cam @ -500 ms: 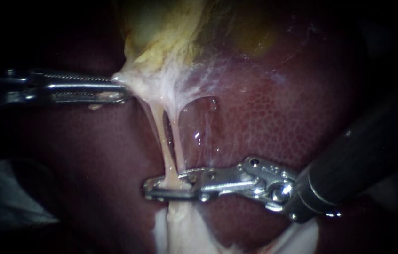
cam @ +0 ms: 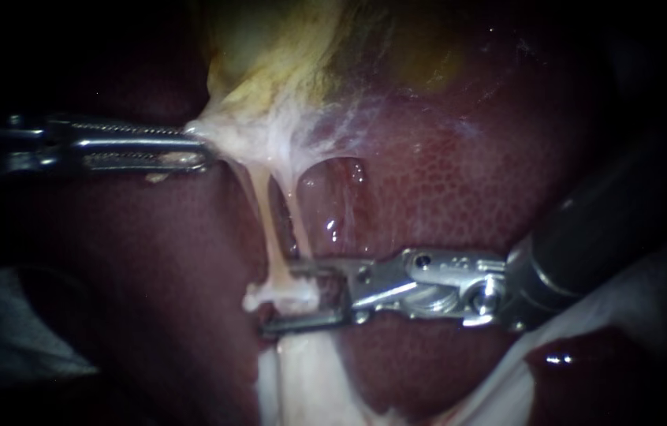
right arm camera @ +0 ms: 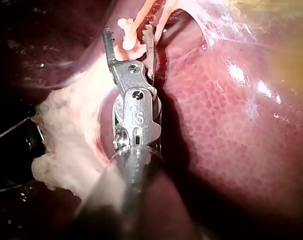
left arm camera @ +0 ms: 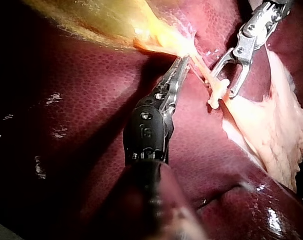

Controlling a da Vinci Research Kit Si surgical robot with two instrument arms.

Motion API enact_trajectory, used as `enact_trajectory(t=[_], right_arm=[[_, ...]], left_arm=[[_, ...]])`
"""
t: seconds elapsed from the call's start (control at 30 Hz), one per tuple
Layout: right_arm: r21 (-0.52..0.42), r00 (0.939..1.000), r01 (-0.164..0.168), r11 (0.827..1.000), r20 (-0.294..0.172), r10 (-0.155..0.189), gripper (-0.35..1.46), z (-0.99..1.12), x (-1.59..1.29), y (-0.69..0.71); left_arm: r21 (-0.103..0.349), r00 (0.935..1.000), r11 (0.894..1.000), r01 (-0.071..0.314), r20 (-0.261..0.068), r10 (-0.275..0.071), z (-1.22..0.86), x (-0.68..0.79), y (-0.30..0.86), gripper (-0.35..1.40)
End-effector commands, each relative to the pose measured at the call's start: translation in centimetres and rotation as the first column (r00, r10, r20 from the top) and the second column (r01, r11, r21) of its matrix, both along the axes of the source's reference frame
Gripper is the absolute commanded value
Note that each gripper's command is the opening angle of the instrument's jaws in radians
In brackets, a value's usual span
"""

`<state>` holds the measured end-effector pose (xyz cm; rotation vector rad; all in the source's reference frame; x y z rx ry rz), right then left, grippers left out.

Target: Going back first clip left tube

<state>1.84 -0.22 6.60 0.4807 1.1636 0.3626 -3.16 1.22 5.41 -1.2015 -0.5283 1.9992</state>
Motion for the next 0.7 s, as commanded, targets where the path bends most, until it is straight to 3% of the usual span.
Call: enact_trajectory(t=[0.03, 0.3, 0.37, 0.47, 0.7], right_arm=[[-0.018, 0.9999, 0.008, 1.0, 0.015, -0.008, 0.49, -0.02, -0.05, 0.01], [-0.121, 0.996, 0.089, 0.989, 0.009, -0.089, 0.5, -0.24, -0.57, 0.09], [-0.148, 0.9946, 0.103, 0.984, 0.026, -0.1, 0.5, -0.34, -0.72, 0.13], [-0.18, 0.9923, 0.12, 0.976, 0.052, -0.112, 0.5, -0.48, -0.97, 0.23], [-0.211, 0.9921, 0.113, 0.971, 0.076, -0.099, 0.5, -0.7, -1.41, 0.46]], left_arm=[[0.0, 1.0, 1.0, 0.0, 0.0, 0.0, -0.01, 0.0, 0.0, -0.35], [-0.001, 1.0, 1.0, 0.001, -0.001, -0.001, 0.0, 0.02, 0.0, -0.35], [-0.001, 1.0, 1.0, 0.001, -0.001, -0.001, 0.0, 0.03, 0.01, -0.35], [-0.001, 1.0, 1.0, 0.001, -0.001, -0.001, 0.01, 0.03, 0.01, -0.35], [-0.002, 1.0, 1.0, 0.002, -0.002, -0.002, 0.02, 0.01, 0.01, -0.35]])
